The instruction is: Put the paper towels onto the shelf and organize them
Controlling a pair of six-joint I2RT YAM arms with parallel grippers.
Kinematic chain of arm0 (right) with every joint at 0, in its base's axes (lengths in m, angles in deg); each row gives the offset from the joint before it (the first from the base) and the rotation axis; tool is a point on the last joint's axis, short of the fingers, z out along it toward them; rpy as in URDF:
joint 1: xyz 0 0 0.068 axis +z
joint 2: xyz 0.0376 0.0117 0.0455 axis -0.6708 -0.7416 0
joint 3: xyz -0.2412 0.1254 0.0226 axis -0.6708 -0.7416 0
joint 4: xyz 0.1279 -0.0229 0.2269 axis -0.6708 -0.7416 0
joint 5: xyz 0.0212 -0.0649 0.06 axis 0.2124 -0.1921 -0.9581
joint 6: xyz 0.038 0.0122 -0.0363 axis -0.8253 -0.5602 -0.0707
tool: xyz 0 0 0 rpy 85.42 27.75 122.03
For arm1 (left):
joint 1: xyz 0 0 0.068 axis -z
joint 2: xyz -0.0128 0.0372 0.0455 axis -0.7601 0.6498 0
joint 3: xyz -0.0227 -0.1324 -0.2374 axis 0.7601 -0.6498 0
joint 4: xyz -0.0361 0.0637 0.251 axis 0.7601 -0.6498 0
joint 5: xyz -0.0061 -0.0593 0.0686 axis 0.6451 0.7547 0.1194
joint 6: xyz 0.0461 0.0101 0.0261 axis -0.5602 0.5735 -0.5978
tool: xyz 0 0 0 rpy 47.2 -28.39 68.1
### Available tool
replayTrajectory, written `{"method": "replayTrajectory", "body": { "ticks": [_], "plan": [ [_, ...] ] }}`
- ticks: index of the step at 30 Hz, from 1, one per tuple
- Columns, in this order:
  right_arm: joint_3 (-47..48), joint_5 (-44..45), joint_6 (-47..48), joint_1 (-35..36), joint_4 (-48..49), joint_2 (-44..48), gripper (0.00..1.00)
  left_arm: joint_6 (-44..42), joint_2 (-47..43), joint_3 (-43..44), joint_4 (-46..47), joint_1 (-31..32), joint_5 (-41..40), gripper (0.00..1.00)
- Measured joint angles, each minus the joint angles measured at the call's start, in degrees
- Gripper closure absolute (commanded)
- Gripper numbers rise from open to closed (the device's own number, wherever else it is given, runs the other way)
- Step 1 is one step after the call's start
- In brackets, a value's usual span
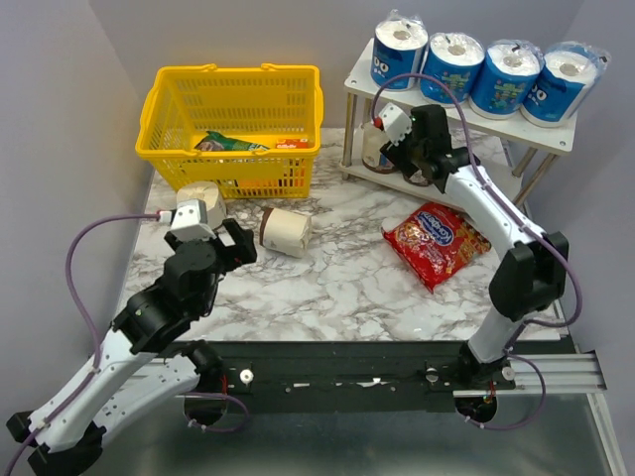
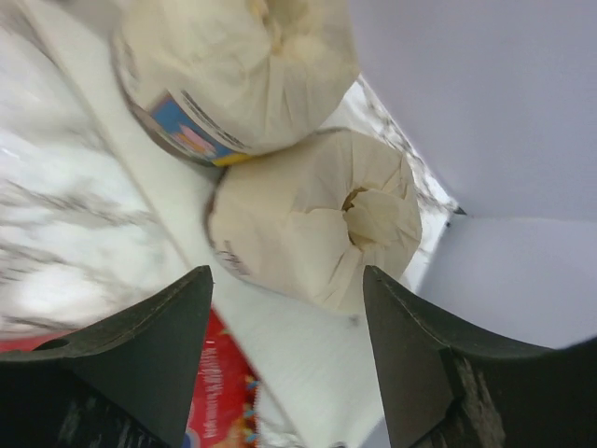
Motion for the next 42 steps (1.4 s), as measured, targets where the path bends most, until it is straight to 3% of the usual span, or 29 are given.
{"method": "replayTrajectory", "body": {
  "ticks": [6,10,16,22,25,28,34,42],
  "plan": [
    [-5.44,-7.34,-14.53,5.29,-0.15,13.53,0.28,3.19,11.93,0.24,-0.76,-1.38,2.99,0.01],
    [-12.83,-12.26,-29.49,10.08,4.17,20.81,0.28,5.31,17.66,-0.83,0.87,-9.57,11.28,0.02],
    [-33.64,-18.51,-54.97,16.46,25.16,25.9,0.25,7.28,20.85,-1.95,4.59,-21.73,24.0,0.03],
    [-43.34,-18.95,-69.57,22.4,41.94,21.03,0.16,5.05,20.87,1.09,2.75,-26.43,28.26,0.01],
    [-47.3,-18.97,-74.53,23.85,51.12,18.12,0.03,2.62,17.92,2.75,1.55,-26.4,26.95,0.01],
    [-48.06,-19.12,-77.64,24.81,57.96,13.27,0.04,-0.85,13.73,3.87,1.07,-26.43,24.83,0.01],
    [-44.52,-19.04,-81.05,25.92,61.18,5.46,0.08,-4.5,7.63,0.55,-0.28,-26.43,19.1,0.01],
    [-39.41,-16.94,-84.78,26.23,61.05,0.31,0.09,-5.49,4.48,-1.68,-1.11,-26.43,17.9,0.01]
  ]
}}
